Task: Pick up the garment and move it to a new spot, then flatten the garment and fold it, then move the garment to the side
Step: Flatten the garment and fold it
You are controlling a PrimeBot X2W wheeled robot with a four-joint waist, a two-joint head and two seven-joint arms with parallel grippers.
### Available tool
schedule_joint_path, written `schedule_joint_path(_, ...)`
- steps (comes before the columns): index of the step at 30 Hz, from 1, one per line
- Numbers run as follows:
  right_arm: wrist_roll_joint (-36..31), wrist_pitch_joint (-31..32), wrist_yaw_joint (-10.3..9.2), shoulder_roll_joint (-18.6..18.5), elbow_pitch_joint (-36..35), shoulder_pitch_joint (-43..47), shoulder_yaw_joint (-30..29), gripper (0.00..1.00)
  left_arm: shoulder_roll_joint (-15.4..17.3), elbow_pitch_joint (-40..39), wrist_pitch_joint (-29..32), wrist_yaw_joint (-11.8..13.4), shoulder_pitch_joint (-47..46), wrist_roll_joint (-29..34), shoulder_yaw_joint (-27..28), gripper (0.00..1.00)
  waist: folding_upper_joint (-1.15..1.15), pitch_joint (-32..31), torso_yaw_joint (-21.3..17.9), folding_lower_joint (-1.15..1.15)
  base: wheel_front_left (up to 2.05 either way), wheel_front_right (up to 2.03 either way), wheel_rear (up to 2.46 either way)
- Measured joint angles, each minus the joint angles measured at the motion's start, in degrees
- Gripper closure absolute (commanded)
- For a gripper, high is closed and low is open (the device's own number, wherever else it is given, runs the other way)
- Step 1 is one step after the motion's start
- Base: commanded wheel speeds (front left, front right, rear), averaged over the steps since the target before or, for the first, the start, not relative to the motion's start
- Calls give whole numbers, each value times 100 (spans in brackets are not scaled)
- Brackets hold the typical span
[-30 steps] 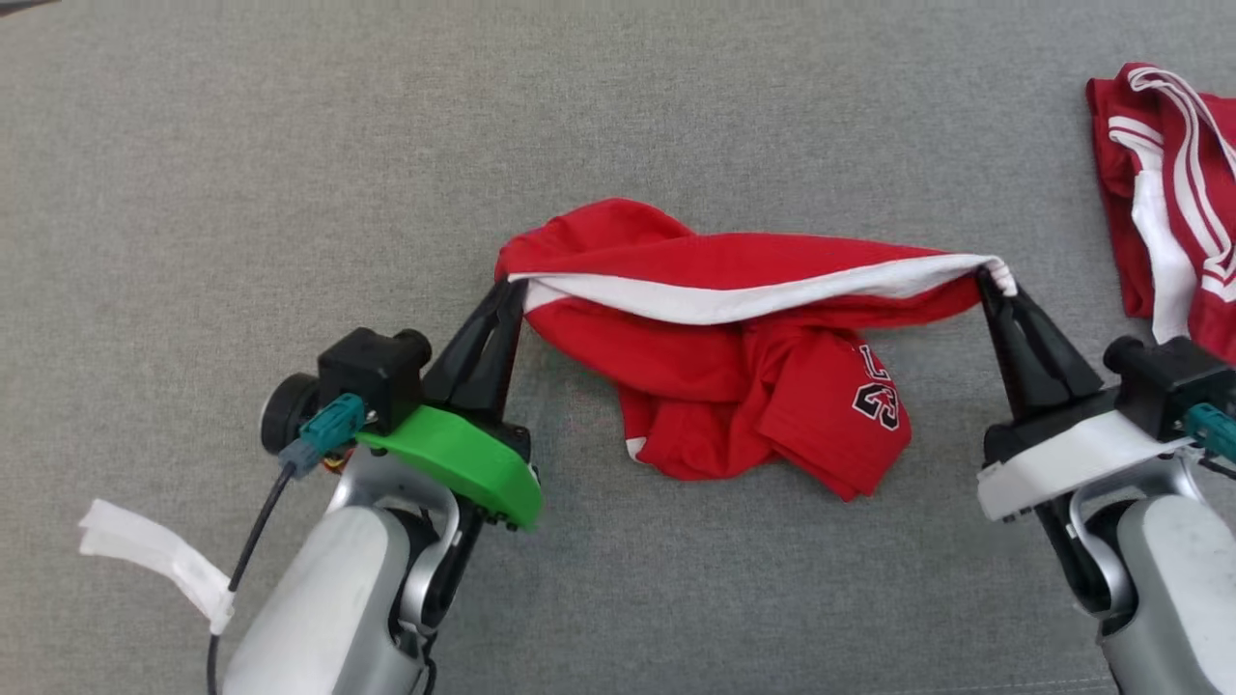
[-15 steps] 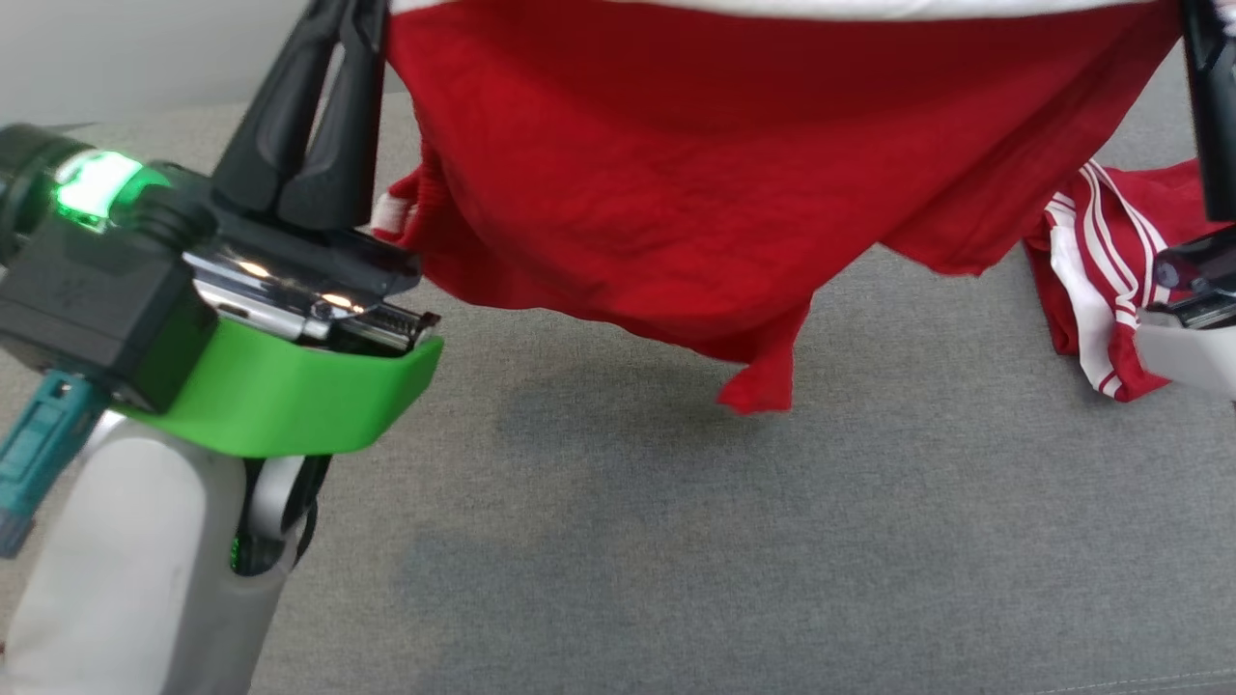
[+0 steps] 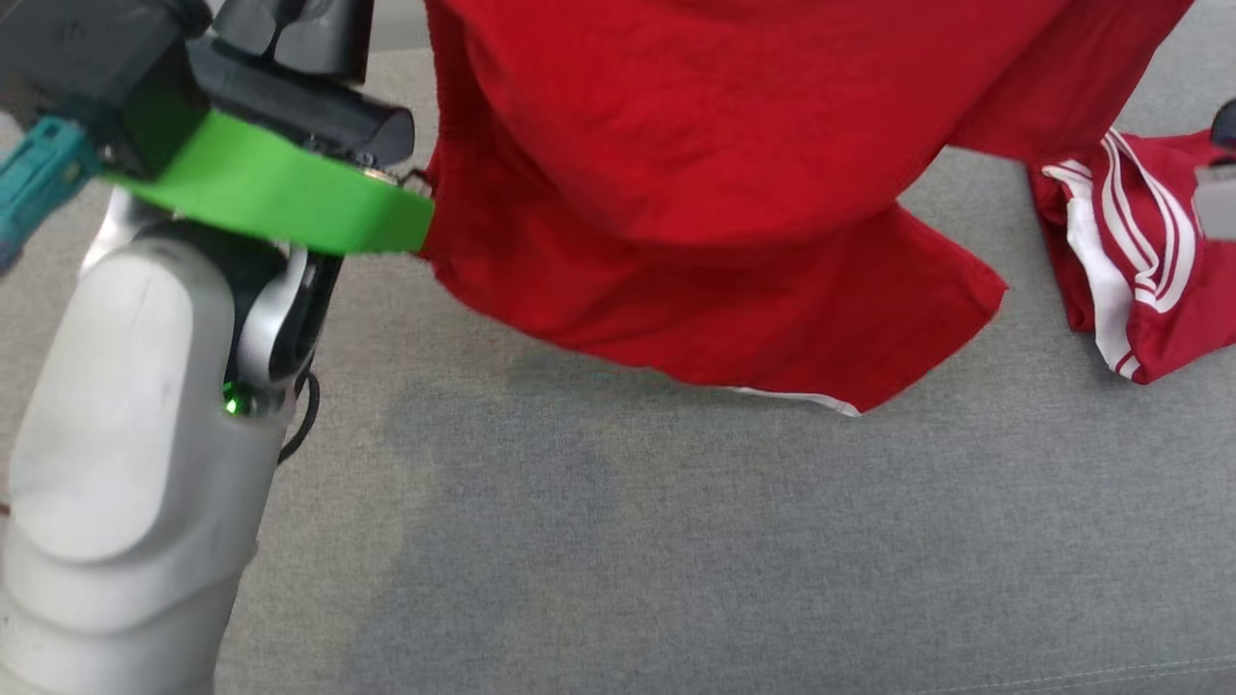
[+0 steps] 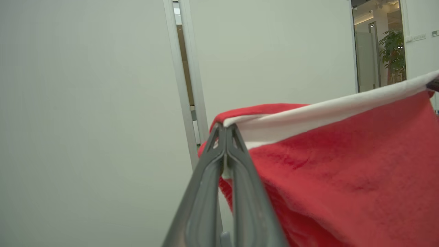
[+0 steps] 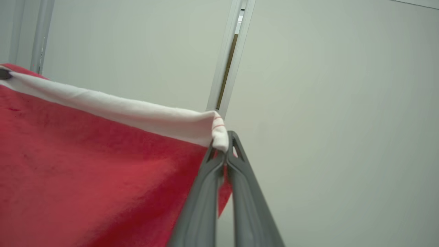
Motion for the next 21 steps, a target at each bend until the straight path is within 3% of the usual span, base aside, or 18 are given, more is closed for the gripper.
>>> schedule_joint_path(6,238,-333,0,210,1347,-1440,356,100,-492,2131,-813,-303,-1260,-224,73,100,0,444,0,0,0,0,0)
schedule_joint_path(12,397,-921,4,990,3175,-2949,753,100,-616,4161,-1707,-389,-2465,-235,399,100,0,688,-126,0,0,0,0)
schedule_joint_path(18,466,-1597,5,1706,4991,-3304,1121,100,-723,5718,-1864,-337,-2634,-275,691,100,0,762,-296,0,0,0,0)
schedule_joint_path(21,586,-1817,4,1973,5737,-3226,1447,100,-788,6100,-1879,-312,-2324,-279,861,100,0,842,-317,0,0,0,0)
